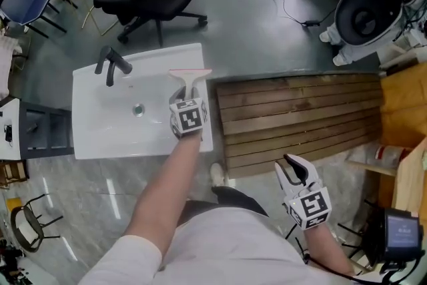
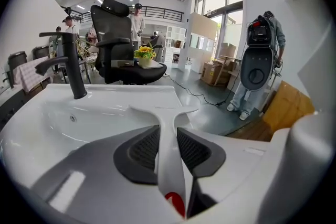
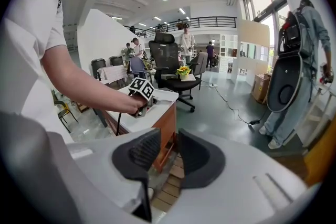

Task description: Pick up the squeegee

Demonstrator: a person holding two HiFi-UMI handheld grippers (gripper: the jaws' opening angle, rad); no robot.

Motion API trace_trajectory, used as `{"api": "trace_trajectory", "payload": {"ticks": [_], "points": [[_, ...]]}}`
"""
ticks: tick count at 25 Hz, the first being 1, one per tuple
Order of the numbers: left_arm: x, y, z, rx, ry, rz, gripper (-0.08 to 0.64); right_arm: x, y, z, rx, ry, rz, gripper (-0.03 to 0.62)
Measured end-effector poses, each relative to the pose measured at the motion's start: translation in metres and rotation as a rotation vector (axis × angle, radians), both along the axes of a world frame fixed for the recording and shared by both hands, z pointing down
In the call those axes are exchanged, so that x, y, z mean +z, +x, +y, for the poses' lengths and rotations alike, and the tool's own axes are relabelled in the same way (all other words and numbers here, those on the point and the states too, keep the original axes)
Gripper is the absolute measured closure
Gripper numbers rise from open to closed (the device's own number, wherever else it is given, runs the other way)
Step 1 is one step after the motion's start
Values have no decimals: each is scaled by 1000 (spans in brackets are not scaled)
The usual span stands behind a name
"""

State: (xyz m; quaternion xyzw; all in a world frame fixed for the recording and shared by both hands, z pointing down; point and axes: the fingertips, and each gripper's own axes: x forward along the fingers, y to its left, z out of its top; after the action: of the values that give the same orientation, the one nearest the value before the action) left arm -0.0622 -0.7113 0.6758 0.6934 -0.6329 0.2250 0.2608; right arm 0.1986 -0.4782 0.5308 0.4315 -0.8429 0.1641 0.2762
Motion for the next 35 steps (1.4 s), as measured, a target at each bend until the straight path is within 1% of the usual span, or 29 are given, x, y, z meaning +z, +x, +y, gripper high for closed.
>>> {"api": "trace_trajectory", "payload": {"ticks": [6, 11, 15, 20, 26, 30, 35], "points": [[-17, -13, 34, 33, -11, 37, 451, -8, -29, 1, -48, 18, -13, 500], [-47, -34, 76, 62, 31, 40, 451, -16, -64, 15, -102, 46, -35, 500], [-73, -57, 114, 71, 54, 66, 451, -26, -95, 29, -139, 64, -52, 500], [-111, -92, 174, 75, 87, 102, 451, -39, -135, 56, -179, 92, -70, 500], [-153, -134, 248, 86, 150, 115, 451, -50, -181, 94, -221, 128, -80, 500], [-177, -165, 296, 86, 175, 126, 451, -63, -210, 115, -241, 164, -74, 508], [-199, -206, 372, 76, 213, 136, 451, -72, -242, 162, -261, 189, -76, 518]]}}
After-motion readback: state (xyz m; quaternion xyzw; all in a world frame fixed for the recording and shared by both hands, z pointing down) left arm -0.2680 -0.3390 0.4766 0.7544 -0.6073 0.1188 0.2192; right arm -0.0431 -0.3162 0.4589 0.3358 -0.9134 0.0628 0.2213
